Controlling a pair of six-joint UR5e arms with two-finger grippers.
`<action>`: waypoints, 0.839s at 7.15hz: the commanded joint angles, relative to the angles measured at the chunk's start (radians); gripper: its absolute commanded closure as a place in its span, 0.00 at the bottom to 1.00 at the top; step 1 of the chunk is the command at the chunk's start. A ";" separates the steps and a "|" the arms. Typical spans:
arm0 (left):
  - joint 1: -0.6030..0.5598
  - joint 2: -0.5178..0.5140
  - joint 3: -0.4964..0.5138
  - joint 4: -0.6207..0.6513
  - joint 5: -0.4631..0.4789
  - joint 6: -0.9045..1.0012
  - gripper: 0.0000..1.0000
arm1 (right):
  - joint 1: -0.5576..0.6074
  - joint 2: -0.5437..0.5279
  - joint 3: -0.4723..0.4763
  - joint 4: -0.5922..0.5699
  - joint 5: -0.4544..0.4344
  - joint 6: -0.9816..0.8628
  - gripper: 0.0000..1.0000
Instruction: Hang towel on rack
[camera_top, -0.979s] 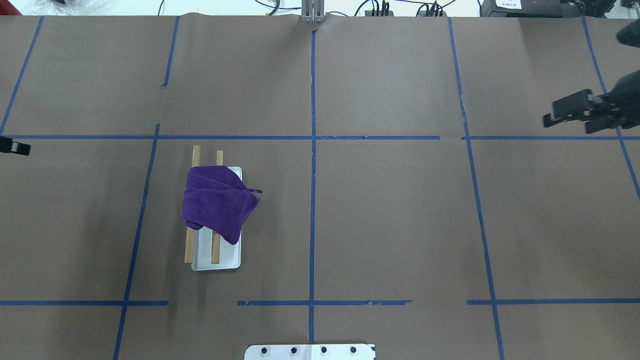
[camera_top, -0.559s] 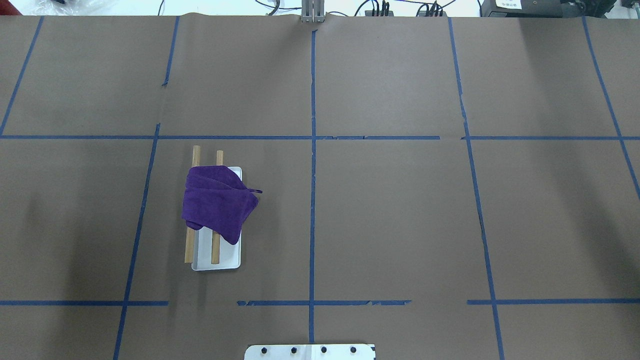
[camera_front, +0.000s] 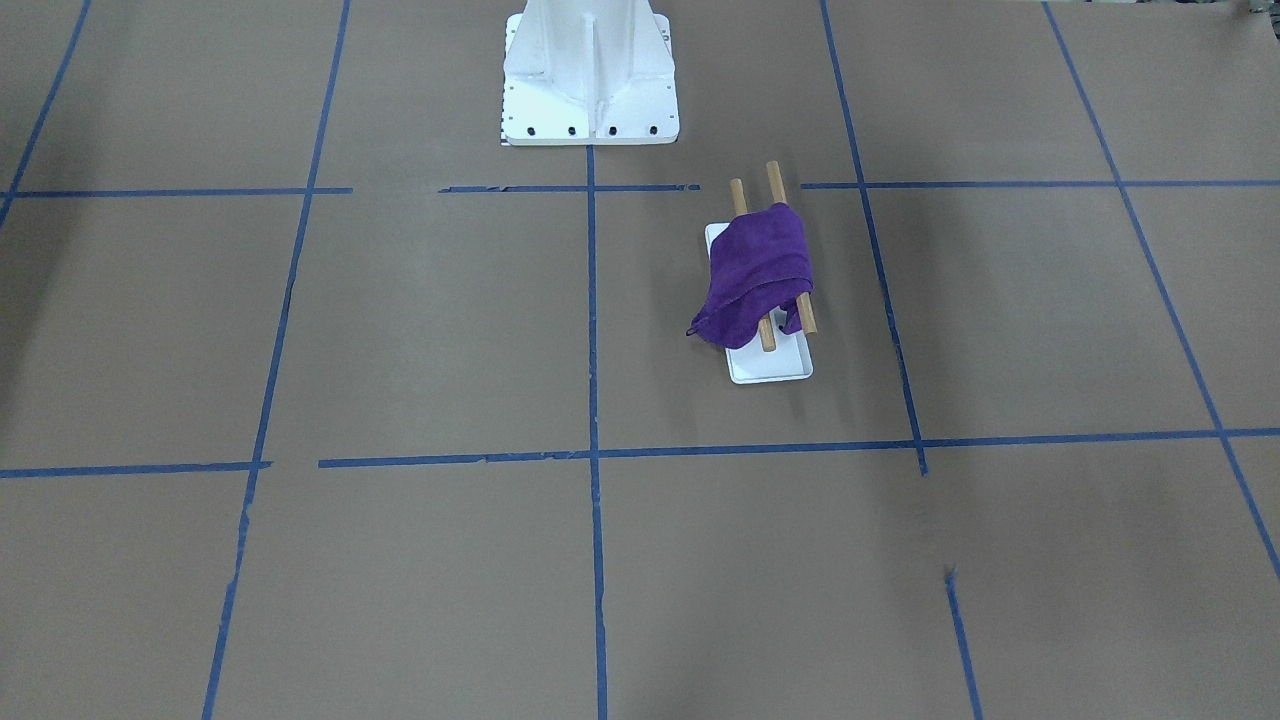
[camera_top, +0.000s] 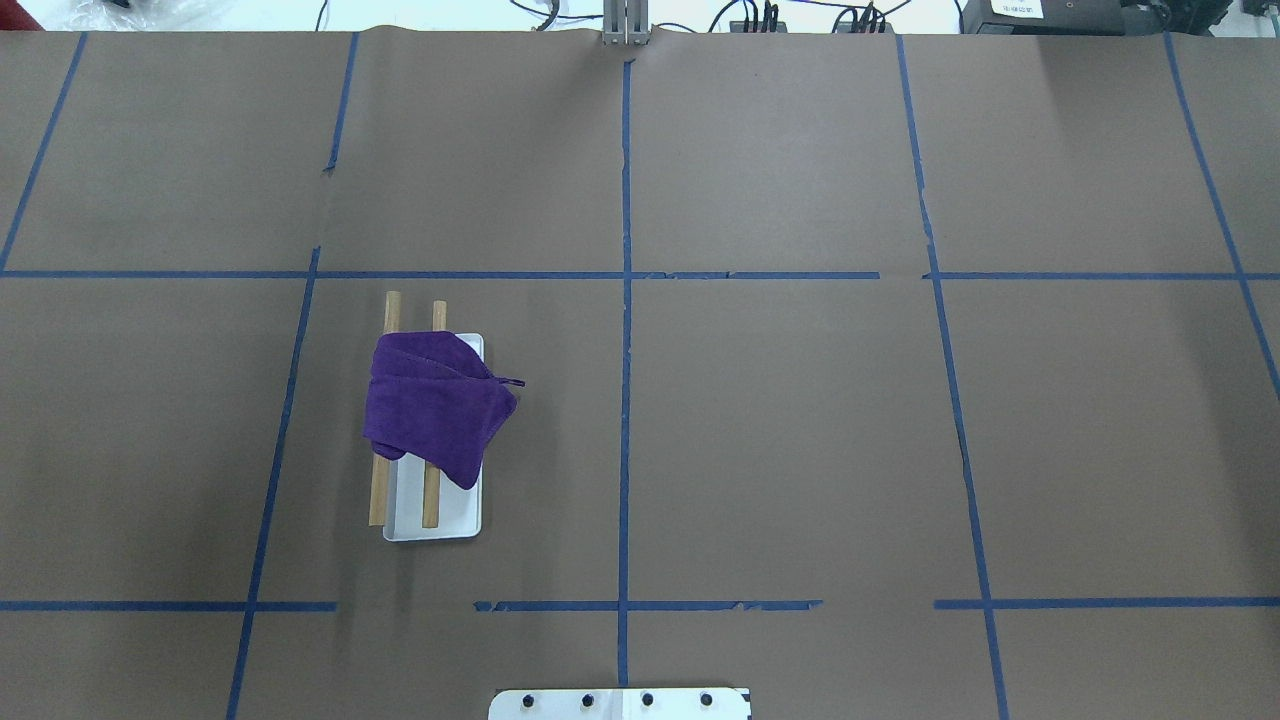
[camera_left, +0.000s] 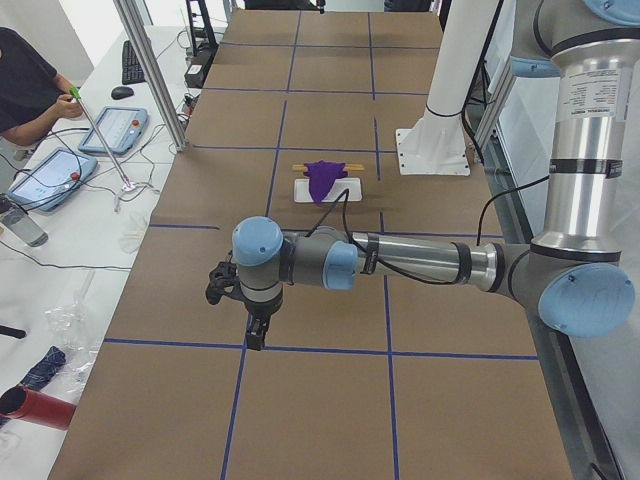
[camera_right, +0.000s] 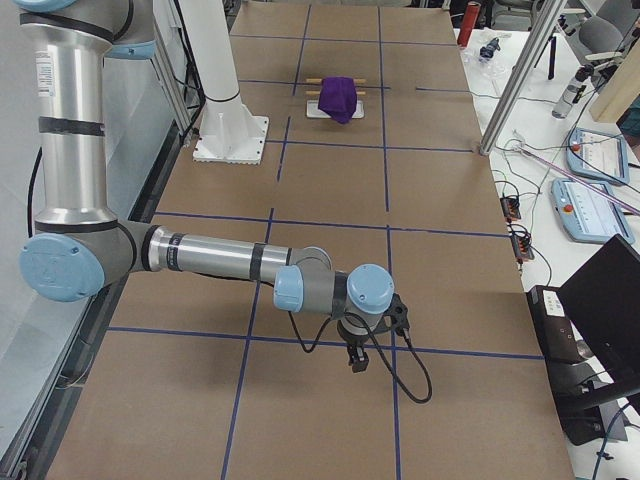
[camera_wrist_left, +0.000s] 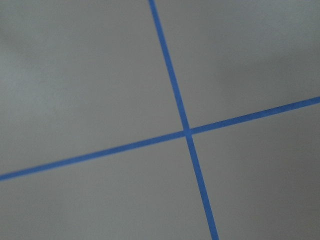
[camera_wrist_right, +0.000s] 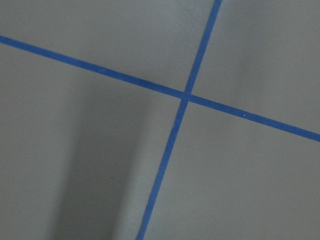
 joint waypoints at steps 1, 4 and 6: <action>-0.013 -0.012 -0.043 0.142 -0.012 0.013 0.00 | 0.016 0.003 0.014 0.001 0.019 -0.008 0.00; -0.011 -0.005 -0.042 0.124 -0.053 0.015 0.00 | 0.016 0.000 0.029 0.002 0.018 0.004 0.00; -0.011 -0.005 -0.048 0.124 -0.055 0.015 0.00 | 0.016 0.003 0.032 -0.004 0.036 0.009 0.00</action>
